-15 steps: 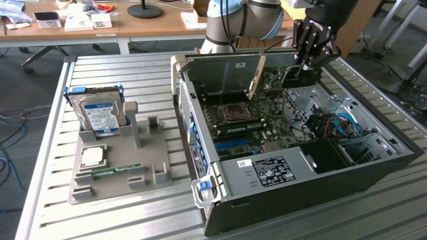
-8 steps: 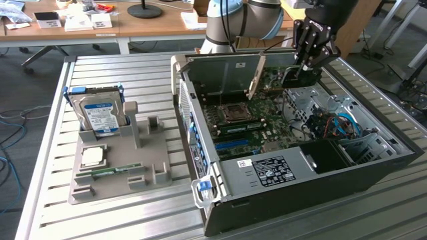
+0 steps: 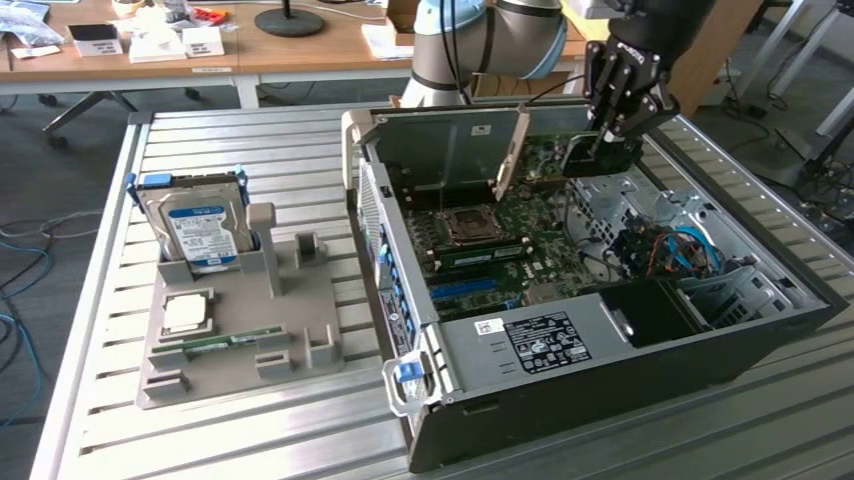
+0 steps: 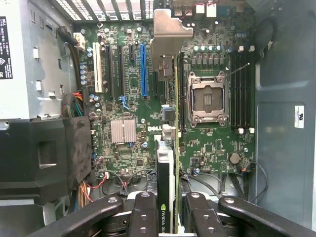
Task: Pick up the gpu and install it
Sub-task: 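Insert the gpu into the slot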
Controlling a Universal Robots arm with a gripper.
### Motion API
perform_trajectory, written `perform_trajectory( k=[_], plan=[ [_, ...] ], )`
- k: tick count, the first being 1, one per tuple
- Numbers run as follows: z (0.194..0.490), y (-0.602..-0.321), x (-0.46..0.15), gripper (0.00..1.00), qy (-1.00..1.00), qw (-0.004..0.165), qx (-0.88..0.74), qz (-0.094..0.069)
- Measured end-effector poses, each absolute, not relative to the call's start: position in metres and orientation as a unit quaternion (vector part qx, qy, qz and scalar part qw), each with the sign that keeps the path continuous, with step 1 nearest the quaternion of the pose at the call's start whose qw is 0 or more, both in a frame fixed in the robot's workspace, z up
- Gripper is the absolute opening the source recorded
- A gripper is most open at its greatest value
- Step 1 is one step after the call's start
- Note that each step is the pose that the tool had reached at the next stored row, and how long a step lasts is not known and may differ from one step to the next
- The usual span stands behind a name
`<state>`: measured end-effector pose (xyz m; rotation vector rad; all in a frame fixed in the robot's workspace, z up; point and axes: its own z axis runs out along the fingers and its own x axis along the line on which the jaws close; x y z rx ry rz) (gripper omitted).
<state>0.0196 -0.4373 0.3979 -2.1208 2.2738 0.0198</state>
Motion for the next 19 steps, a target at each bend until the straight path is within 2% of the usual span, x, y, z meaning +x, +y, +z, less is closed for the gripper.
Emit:
perform_trajectory(
  k=[19],
  plan=[
    [0.386, -0.437, 0.003, 0.27, 0.731, 0.016, -0.682, 0.006]
  ],
)
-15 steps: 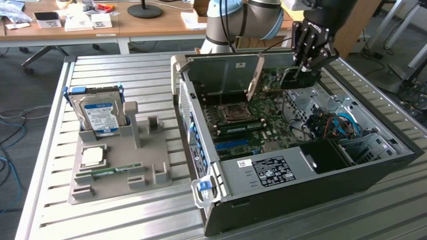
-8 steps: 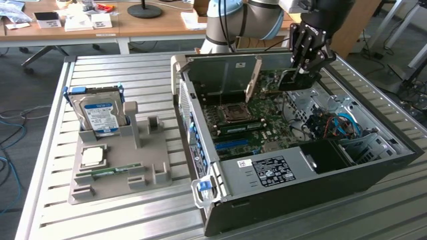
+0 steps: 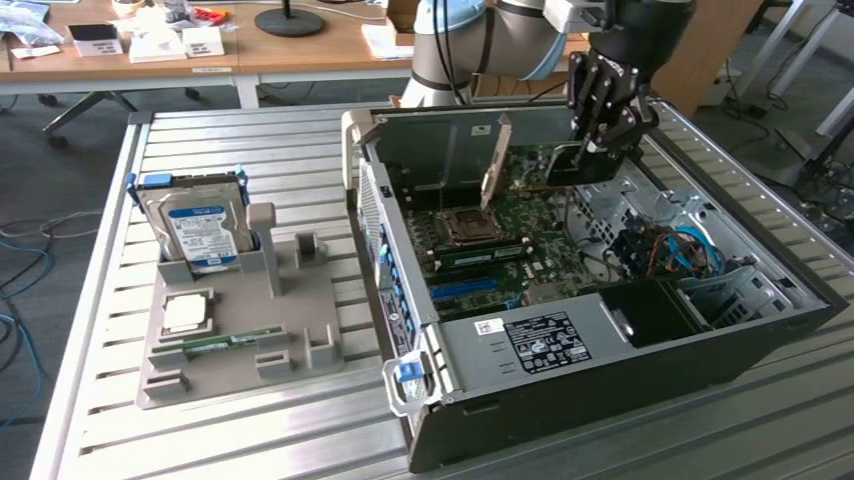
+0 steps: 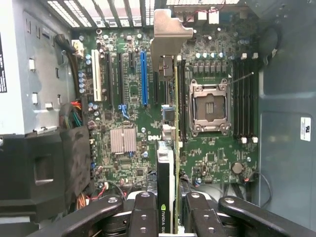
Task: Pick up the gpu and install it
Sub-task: 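Insert the gpu into the slot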
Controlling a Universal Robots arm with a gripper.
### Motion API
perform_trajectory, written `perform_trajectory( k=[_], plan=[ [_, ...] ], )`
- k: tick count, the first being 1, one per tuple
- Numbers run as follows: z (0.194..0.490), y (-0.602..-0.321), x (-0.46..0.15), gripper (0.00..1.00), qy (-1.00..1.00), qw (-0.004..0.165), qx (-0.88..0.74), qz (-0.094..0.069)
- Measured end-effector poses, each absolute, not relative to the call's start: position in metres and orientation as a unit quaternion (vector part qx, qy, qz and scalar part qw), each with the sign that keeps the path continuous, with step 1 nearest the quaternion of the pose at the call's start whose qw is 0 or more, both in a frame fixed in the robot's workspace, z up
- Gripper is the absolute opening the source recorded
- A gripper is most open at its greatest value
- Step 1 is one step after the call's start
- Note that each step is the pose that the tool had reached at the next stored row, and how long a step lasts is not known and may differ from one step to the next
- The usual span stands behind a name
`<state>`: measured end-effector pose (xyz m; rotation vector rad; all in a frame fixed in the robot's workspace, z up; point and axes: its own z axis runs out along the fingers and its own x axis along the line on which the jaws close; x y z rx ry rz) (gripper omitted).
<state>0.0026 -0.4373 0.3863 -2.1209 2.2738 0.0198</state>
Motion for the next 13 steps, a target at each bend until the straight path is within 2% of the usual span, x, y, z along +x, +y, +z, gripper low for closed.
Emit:
perform_trajectory(
  k=[13],
  plan=[
    [0.369, -0.438, -0.009, 0.27, 0.731, 0.016, -0.682, 0.006]
  ],
)
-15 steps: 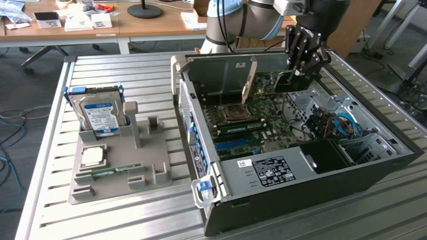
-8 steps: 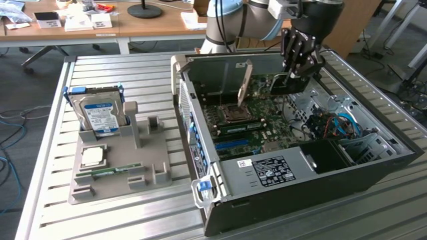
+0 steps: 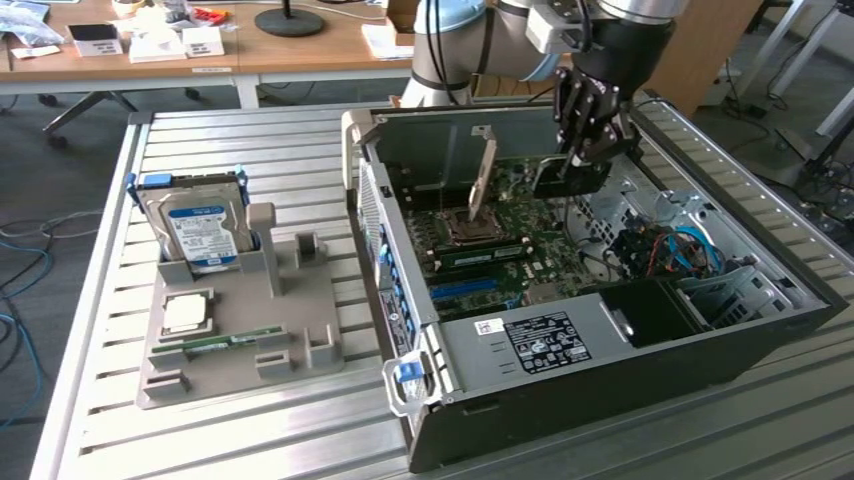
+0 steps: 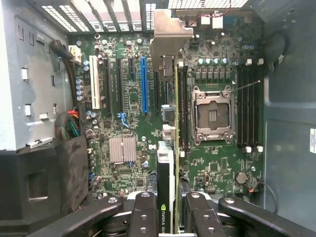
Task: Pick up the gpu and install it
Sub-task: 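Insert the gpu into the slot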
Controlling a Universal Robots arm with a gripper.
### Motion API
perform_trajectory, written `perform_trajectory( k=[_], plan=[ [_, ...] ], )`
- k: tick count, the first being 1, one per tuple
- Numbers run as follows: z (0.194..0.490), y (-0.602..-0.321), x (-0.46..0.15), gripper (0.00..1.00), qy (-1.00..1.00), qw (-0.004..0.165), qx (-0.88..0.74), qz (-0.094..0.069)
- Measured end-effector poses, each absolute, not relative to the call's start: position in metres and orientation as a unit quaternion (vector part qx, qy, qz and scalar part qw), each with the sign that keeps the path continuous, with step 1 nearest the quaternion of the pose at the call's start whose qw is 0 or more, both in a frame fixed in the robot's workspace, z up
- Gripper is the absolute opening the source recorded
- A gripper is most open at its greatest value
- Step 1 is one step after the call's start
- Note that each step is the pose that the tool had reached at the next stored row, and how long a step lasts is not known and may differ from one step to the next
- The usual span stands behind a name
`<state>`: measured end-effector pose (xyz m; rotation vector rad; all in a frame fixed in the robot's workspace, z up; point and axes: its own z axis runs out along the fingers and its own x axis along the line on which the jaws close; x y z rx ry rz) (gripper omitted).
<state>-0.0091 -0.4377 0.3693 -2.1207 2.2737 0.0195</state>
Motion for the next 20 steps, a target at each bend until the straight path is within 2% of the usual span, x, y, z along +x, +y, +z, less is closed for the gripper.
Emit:
perform_trajectory(
  k=[20],
  plan=[
    [0.3582, -0.4377, -0.0113, 0.27, 0.731, 0.016, -0.682, 0.006]
  ],
)
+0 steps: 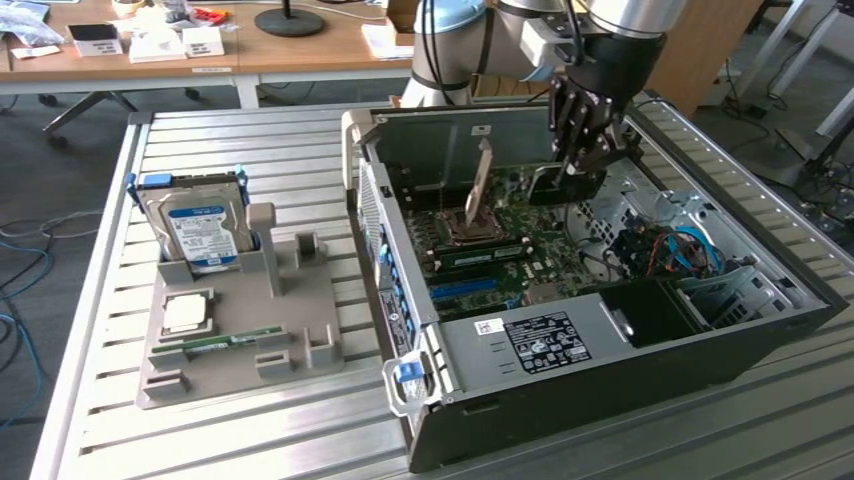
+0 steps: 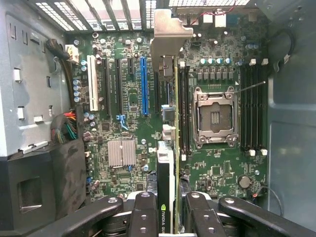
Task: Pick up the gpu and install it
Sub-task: 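Insert the gpu into the slot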
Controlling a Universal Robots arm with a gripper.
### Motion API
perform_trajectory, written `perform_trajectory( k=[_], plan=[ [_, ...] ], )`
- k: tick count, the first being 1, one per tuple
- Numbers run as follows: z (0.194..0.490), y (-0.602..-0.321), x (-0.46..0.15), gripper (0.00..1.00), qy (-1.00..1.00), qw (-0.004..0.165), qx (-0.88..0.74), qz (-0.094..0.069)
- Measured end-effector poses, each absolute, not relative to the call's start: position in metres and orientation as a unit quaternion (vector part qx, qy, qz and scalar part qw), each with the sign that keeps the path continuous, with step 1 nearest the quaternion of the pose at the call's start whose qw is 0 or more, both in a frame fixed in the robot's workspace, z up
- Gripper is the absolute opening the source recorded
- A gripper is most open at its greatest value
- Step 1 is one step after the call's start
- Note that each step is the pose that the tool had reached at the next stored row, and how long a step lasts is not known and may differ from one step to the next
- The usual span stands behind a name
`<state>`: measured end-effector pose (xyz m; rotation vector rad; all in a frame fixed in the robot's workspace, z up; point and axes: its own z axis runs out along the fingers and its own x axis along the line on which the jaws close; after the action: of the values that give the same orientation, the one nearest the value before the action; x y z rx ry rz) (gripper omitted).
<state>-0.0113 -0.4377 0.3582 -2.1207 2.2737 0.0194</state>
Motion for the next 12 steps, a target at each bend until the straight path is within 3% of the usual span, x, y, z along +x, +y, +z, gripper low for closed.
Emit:
perform_trajectory(
  k=[12],
  plan=[
    [0.3550, -0.4376, -0.0164, 0.27, 0.731, 0.016, -0.682, 0.006]
  ],
)
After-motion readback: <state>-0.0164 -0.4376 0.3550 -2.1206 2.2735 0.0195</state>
